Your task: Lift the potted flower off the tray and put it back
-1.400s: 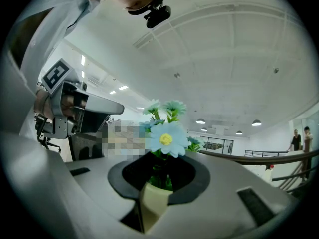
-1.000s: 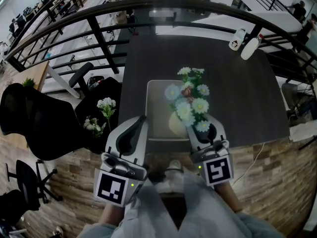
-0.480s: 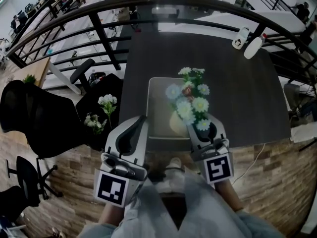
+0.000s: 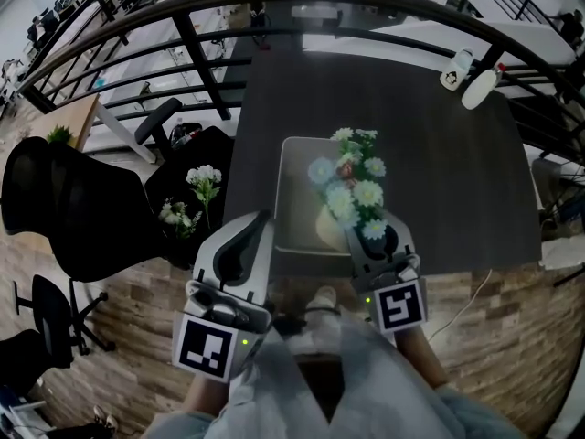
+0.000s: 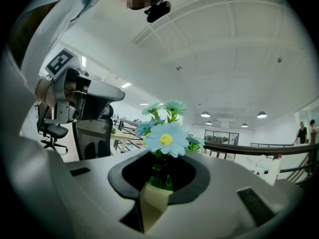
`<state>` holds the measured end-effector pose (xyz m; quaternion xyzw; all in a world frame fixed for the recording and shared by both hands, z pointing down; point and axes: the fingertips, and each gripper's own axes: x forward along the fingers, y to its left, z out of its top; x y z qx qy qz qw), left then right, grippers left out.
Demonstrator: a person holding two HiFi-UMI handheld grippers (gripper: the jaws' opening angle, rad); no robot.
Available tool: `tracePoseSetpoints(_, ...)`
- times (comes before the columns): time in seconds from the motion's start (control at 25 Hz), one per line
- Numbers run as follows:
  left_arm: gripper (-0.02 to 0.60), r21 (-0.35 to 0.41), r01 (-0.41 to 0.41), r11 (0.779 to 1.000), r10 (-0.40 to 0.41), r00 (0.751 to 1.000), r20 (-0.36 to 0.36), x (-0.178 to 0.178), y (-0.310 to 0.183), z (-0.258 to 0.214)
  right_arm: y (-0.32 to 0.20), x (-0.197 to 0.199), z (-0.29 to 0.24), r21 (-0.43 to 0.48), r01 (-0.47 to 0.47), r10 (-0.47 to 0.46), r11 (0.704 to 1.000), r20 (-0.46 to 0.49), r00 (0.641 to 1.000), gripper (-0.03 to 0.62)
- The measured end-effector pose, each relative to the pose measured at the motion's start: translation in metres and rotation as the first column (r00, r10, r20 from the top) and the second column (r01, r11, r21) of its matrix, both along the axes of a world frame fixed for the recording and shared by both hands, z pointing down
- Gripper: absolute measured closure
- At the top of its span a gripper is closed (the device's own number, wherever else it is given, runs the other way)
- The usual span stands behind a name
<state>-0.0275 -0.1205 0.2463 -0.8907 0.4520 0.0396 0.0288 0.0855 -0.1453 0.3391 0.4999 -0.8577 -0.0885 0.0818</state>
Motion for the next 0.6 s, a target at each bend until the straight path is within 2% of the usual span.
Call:
tracePoseSetpoints(0.4,0.583,-0.023,0.041,0.999,-0.041,0.999,0.017,-0.008,-0.001,0.005,-0.011,-0.006,0.024,-0.021,0.028,-0.028,0.999,0.007,1.0,0.509)
tracePoseSetpoints(0.6,0.583,-0.03,0.071,0.997,-0.07,0.997,0.027,-0.015,-0.002,0.006,-0.017,-0.007,0.042,-0.064,0.034,-0.034,0.997,-0.004,0.999,0.508)
